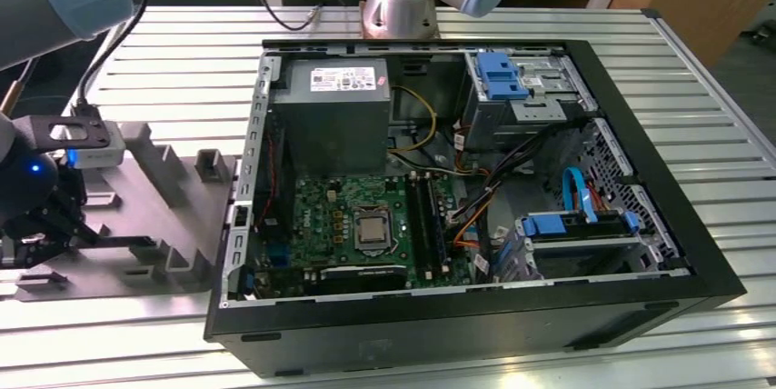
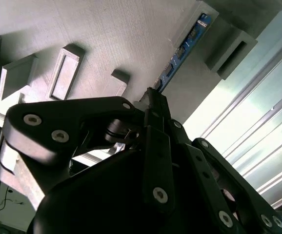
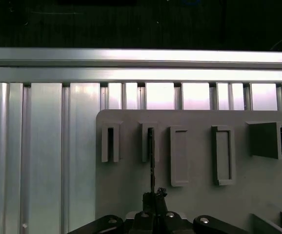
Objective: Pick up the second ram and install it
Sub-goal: 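Pick up the second ram and move it above second insertion slot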
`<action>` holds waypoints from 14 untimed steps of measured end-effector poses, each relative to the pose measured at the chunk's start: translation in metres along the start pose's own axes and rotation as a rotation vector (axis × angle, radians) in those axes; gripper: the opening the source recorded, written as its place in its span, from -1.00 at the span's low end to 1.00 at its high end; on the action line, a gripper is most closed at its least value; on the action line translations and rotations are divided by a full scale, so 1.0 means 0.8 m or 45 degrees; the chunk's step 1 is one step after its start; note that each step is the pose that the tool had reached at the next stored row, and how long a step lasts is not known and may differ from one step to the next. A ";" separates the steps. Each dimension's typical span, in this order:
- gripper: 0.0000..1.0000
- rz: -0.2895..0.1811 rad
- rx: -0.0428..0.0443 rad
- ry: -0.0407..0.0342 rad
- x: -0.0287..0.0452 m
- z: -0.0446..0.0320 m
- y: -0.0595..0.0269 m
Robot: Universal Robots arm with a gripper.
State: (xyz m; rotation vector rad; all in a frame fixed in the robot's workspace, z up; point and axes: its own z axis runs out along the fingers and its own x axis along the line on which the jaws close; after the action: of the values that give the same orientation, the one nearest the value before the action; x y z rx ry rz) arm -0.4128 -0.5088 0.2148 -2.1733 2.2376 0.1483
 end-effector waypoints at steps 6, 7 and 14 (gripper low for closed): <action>-0.77 0.000 0.000 -0.0085 -0.0012 -0.0147 0.001; -0.77 -0.001 0.000 -0.0095 -0.0013 -0.0170 0.001; -0.77 -0.001 -0.002 -0.0099 -0.0015 -0.0187 0.001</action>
State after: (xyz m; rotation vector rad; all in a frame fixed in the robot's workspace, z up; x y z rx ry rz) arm -0.4126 -0.5088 0.2298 -2.1699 2.2336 0.1579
